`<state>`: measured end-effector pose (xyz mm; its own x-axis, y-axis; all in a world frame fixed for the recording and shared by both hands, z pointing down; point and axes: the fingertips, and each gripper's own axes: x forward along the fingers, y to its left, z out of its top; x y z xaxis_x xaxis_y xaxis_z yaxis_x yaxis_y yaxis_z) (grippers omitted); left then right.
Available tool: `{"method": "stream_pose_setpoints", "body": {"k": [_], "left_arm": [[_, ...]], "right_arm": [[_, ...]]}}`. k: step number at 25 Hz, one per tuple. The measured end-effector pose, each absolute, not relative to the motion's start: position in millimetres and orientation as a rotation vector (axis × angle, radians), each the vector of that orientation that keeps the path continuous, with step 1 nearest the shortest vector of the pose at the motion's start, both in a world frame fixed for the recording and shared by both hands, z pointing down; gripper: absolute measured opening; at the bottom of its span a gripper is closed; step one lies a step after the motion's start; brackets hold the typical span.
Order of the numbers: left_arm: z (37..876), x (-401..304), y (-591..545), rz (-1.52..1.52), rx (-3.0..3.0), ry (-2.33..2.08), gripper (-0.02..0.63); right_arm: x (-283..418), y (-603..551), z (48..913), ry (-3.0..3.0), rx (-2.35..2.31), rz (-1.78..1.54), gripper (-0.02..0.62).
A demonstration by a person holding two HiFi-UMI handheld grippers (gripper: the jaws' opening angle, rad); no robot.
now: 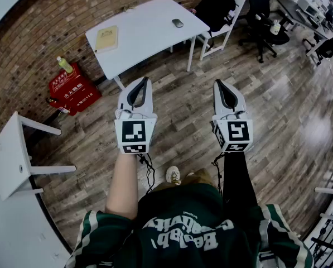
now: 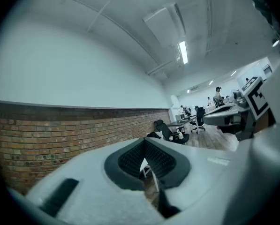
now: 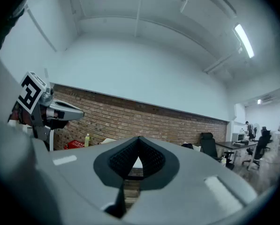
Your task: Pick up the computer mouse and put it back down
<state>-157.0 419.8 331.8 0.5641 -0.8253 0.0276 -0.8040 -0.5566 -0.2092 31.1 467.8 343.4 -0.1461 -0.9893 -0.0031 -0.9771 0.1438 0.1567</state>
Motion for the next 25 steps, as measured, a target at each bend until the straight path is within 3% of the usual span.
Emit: {"method": "stream_pose_setpoints", "body": {"k": [14, 15, 16, 17, 25], "left_arm": [[332, -172, 418, -0.188, -2.617, 1.376, 0.006], [332, -174, 417, -0.187, -2.616, 1.379, 0.006], [331, -175, 416, -0.185, -2.616, 1.383, 0.006], [331, -176, 415, -0.184, -2.619, 1.386, 0.006], [330, -173, 410, -0.174, -2.632, 1.38, 0.006]], "right_arm": [[17, 461, 342, -2.313, 1.995, -0.193, 0.015], [14, 460, 342, -2.318, 1.989, -0.198, 0.026], [12, 459, 341, -2.327, 1.983, -0.199, 0.097], [10, 458, 341, -2.334, 1.979, -0.198, 0.126], [13, 456, 338, -2.349, 1.991, -0.2, 0.149]]}}
